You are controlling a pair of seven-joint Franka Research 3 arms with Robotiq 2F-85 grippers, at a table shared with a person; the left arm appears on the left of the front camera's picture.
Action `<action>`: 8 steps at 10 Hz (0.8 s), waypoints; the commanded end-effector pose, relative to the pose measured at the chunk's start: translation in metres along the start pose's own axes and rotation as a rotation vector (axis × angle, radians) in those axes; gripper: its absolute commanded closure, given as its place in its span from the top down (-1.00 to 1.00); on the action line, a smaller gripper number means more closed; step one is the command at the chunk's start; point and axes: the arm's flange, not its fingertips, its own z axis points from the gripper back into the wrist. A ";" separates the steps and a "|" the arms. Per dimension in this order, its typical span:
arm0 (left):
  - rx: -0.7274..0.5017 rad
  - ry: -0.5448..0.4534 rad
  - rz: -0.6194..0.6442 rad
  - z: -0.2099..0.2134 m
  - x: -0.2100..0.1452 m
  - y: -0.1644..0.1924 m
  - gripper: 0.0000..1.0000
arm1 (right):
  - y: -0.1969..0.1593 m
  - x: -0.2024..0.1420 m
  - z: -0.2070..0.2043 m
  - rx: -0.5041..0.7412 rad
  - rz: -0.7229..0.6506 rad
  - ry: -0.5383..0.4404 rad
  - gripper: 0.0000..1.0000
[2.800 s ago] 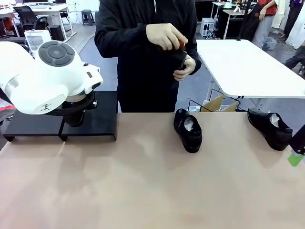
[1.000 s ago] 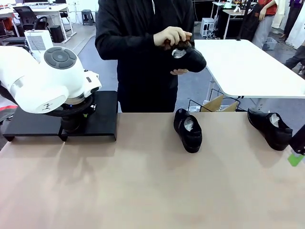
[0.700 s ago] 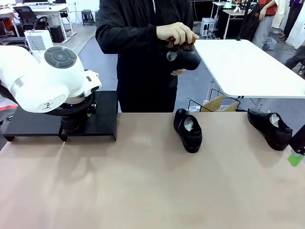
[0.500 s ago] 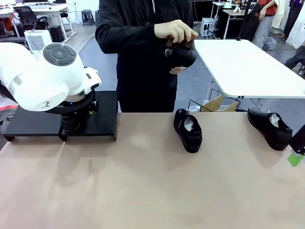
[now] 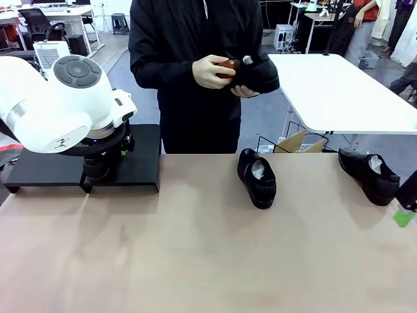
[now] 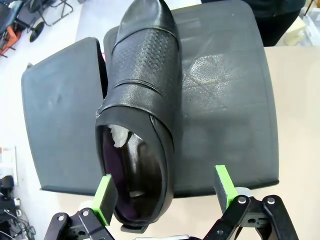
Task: Organize the shoes by placing them on the stand.
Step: Pick up one Shoe and place it in the middle of the table.
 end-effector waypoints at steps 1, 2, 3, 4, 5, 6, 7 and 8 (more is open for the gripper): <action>0.002 -0.006 -0.007 -0.001 0.004 0.001 1.00 | 0.002 0.000 0.000 0.016 -0.010 0.001 1.00; 0.002 -0.006 -0.007 -0.001 0.004 0.001 1.00 | 0.002 0.000 0.000 0.016 -0.010 0.001 1.00; 0.002 -0.006 -0.007 -0.001 0.004 0.001 1.00 | 0.002 0.000 0.000 0.016 -0.010 0.001 1.00; 0.002 -0.006 -0.007 -0.001 0.004 0.001 1.00 | 0.002 0.000 0.000 0.016 -0.010 0.001 1.00; -0.004 0.004 0.000 -0.003 0.000 -0.001 1.00 | 0.002 0.000 0.000 0.016 -0.010 0.001 1.00; 0.030 -0.063 0.025 0.040 -0.005 0.003 1.00 | 0.002 0.000 0.000 0.016 -0.010 0.001 1.00; 0.018 -0.066 0.038 0.070 -0.014 0.007 1.00 | 0.002 0.000 0.000 0.016 -0.010 0.001 1.00; 0.020 -0.045 0.052 0.085 -0.025 0.005 1.00 | 0.002 0.000 0.000 0.016 -0.010 0.001 1.00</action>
